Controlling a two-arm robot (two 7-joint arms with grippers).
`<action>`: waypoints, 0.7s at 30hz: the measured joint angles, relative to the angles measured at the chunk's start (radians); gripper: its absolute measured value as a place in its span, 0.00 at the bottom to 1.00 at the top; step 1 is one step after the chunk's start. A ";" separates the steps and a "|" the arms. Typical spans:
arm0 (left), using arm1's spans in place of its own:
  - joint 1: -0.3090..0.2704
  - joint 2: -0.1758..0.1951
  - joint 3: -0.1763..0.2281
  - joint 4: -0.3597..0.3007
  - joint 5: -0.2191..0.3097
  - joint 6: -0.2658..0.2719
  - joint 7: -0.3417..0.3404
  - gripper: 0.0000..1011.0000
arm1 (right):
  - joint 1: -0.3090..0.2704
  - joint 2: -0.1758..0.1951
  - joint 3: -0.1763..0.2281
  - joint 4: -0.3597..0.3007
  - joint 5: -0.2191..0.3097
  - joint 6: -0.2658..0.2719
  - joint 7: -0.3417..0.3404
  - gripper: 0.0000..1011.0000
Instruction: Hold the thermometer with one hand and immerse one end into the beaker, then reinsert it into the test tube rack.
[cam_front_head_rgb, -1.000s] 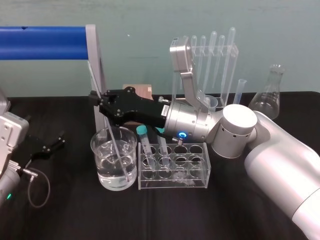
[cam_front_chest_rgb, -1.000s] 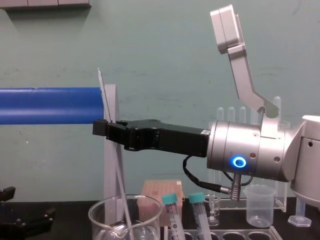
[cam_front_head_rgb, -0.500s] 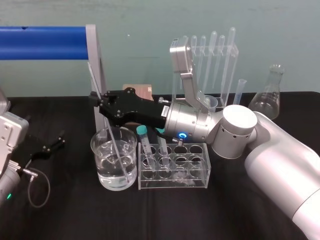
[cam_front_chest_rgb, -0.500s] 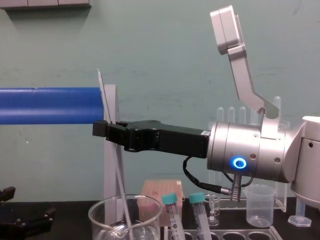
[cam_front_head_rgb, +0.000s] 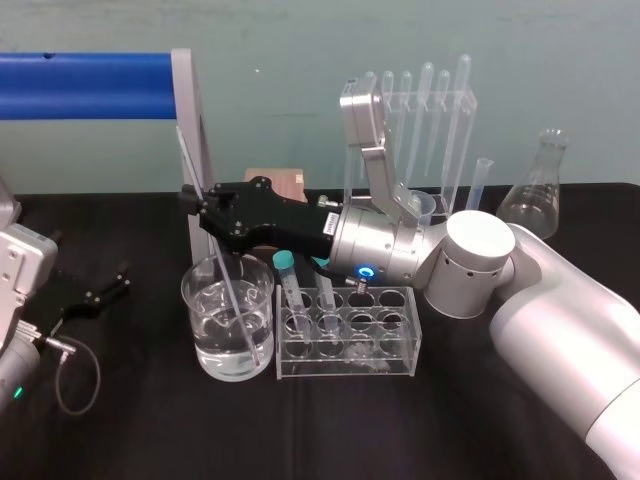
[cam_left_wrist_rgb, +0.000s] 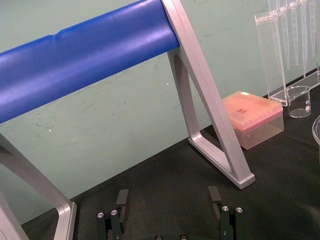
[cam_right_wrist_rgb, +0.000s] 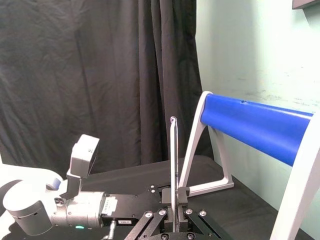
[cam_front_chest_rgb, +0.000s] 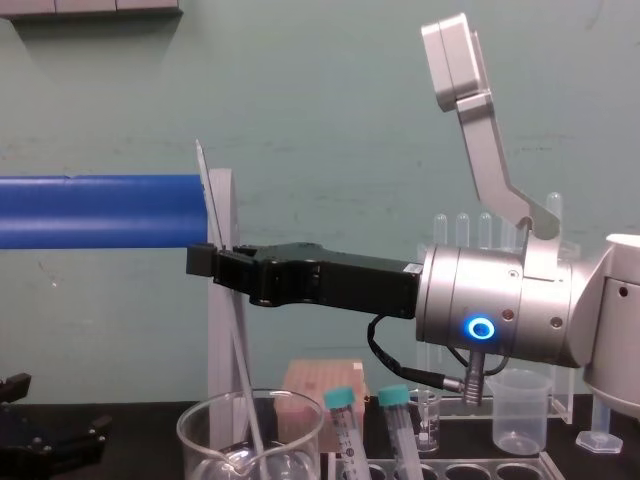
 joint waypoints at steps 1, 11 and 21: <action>0.000 0.000 0.000 0.000 0.000 0.000 0.000 1.00 | 0.000 0.000 0.000 0.001 0.000 0.000 0.000 0.05; 0.000 0.000 0.000 0.000 0.000 0.000 0.000 1.00 | 0.002 -0.003 -0.001 0.007 0.000 0.000 0.000 0.05; 0.000 0.000 0.000 0.000 0.000 0.000 0.000 1.00 | 0.003 -0.004 -0.002 0.010 -0.002 0.001 0.002 0.05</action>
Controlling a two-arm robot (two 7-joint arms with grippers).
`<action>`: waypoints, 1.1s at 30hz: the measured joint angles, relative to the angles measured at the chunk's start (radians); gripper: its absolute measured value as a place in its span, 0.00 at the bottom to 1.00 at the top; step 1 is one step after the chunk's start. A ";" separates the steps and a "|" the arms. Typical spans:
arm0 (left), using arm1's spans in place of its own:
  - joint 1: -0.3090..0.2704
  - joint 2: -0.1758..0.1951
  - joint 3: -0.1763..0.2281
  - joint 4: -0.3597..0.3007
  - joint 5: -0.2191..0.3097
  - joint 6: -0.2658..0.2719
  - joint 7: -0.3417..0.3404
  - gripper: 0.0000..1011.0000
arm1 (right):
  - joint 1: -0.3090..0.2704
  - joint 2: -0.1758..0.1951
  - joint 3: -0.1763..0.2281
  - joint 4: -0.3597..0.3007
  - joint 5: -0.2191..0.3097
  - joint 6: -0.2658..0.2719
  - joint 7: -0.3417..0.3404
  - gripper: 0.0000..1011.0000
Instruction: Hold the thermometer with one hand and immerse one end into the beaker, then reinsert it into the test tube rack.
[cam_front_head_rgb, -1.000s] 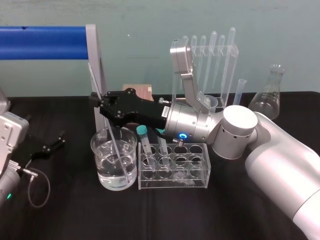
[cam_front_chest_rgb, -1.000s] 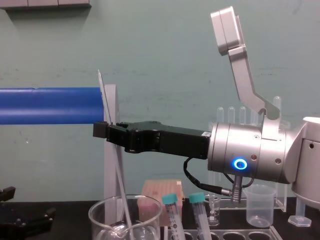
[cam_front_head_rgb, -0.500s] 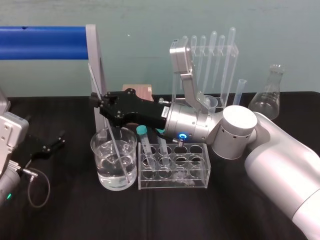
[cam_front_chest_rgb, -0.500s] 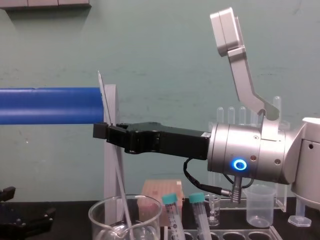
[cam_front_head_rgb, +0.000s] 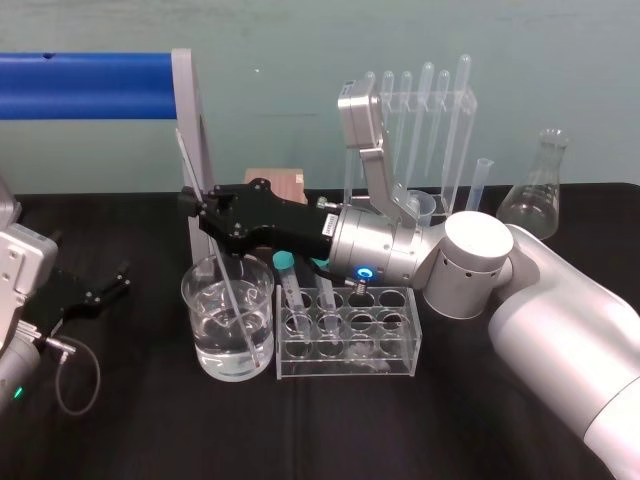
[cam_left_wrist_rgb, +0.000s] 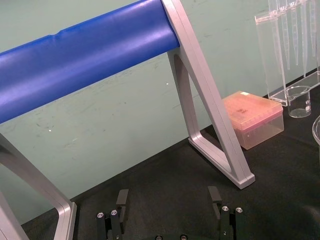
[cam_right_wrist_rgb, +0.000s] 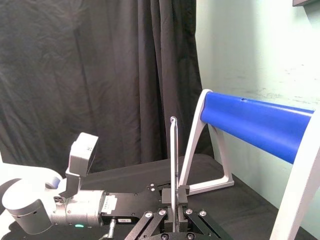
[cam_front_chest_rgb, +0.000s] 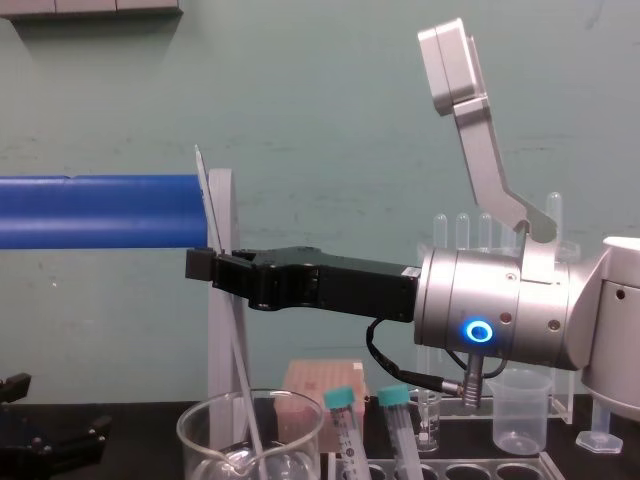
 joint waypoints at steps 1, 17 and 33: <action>0.000 0.000 0.000 0.000 0.000 0.000 0.000 1.00 | 0.000 0.000 0.000 0.000 0.000 0.000 0.000 0.05; 0.000 0.000 0.000 0.000 0.000 0.000 0.000 1.00 | -0.001 0.006 0.013 -0.034 0.015 0.011 0.000 0.05; 0.000 0.000 0.000 0.000 0.000 0.000 0.000 1.00 | -0.002 0.137 0.196 -0.408 0.197 0.040 -0.056 0.05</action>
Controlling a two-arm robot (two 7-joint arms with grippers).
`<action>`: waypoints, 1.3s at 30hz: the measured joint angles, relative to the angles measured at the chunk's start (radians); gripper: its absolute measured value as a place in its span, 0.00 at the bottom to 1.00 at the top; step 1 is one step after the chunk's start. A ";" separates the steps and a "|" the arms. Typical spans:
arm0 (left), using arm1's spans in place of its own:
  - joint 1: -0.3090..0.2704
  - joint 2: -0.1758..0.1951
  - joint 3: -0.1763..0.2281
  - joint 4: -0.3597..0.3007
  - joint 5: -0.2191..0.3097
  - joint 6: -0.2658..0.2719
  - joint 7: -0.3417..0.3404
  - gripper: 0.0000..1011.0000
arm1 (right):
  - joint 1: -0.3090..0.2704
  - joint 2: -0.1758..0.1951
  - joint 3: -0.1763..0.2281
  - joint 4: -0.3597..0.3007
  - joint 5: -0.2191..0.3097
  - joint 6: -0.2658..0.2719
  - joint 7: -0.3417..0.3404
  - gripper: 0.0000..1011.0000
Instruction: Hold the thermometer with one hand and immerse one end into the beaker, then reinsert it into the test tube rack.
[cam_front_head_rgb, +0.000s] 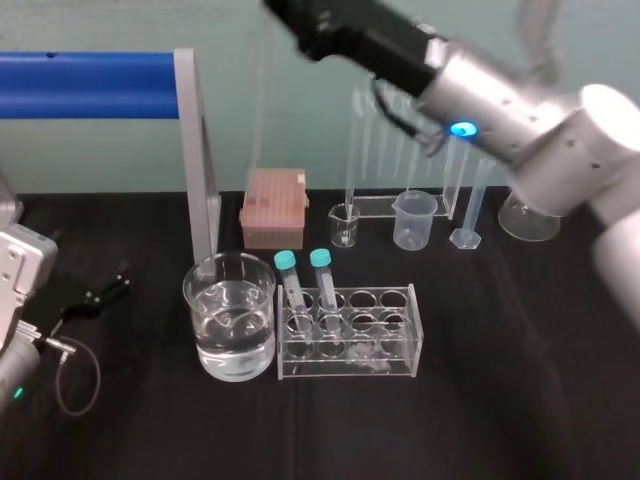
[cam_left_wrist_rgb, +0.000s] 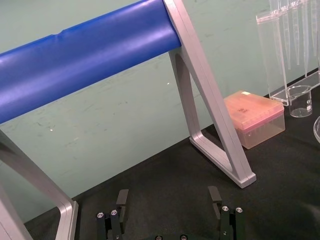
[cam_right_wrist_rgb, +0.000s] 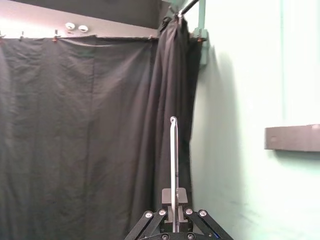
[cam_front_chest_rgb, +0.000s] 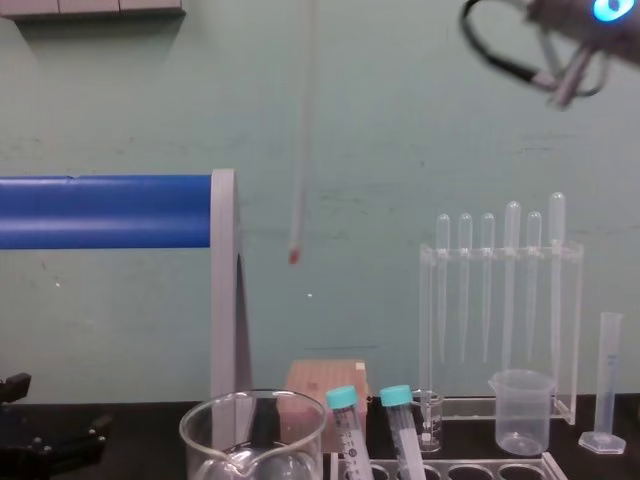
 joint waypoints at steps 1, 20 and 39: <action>0.000 0.000 0.000 0.000 0.000 0.000 0.000 1.00 | -0.010 0.016 0.008 -0.018 0.002 0.002 -0.008 0.05; 0.000 0.000 0.000 0.000 0.000 0.000 0.000 1.00 | -0.254 0.228 0.032 -0.132 -0.007 0.002 -0.125 0.05; 0.000 0.000 0.000 0.000 0.000 0.000 0.000 1.00 | -0.225 0.154 -0.027 0.039 -0.128 -0.046 -0.115 0.05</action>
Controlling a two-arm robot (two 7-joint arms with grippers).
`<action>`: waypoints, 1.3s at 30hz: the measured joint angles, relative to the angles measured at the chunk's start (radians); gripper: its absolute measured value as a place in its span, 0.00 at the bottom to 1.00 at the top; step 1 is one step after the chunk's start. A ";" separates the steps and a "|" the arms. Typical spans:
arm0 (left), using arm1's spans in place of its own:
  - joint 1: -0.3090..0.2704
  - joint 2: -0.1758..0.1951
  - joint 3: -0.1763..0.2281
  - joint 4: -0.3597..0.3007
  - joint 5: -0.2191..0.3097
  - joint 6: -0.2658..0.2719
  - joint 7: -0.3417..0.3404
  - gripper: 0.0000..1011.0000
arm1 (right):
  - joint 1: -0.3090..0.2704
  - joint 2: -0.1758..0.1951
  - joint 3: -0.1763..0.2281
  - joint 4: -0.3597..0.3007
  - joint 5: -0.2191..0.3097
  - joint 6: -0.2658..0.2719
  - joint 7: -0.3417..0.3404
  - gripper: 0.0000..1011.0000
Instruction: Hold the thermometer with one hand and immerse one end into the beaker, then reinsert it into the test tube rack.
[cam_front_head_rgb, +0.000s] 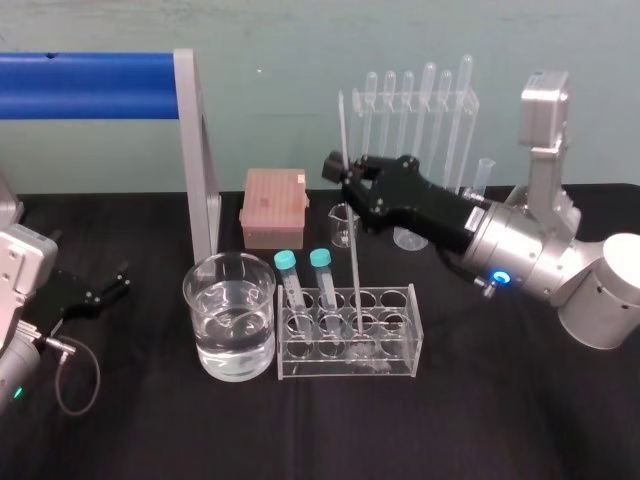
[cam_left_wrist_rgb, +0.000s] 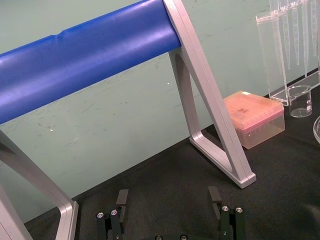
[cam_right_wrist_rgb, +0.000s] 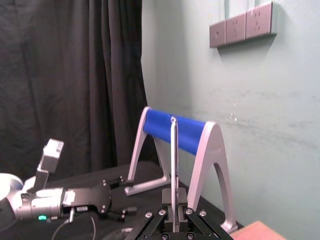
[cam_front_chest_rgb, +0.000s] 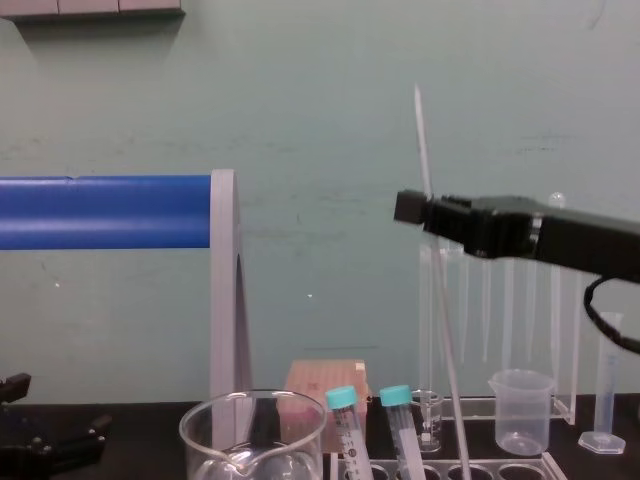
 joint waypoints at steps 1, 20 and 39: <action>0.000 0.000 0.000 0.000 0.000 0.000 0.000 1.00 | 0.003 -0.005 -0.005 0.012 -0.007 0.002 0.002 0.05; 0.000 0.000 0.000 0.000 0.000 0.000 0.000 1.00 | 0.009 -0.035 -0.023 0.076 -0.052 0.025 0.015 0.05; 0.000 0.000 0.000 0.000 0.000 0.000 0.000 1.00 | 0.008 -0.033 -0.024 0.076 -0.052 0.031 0.014 0.21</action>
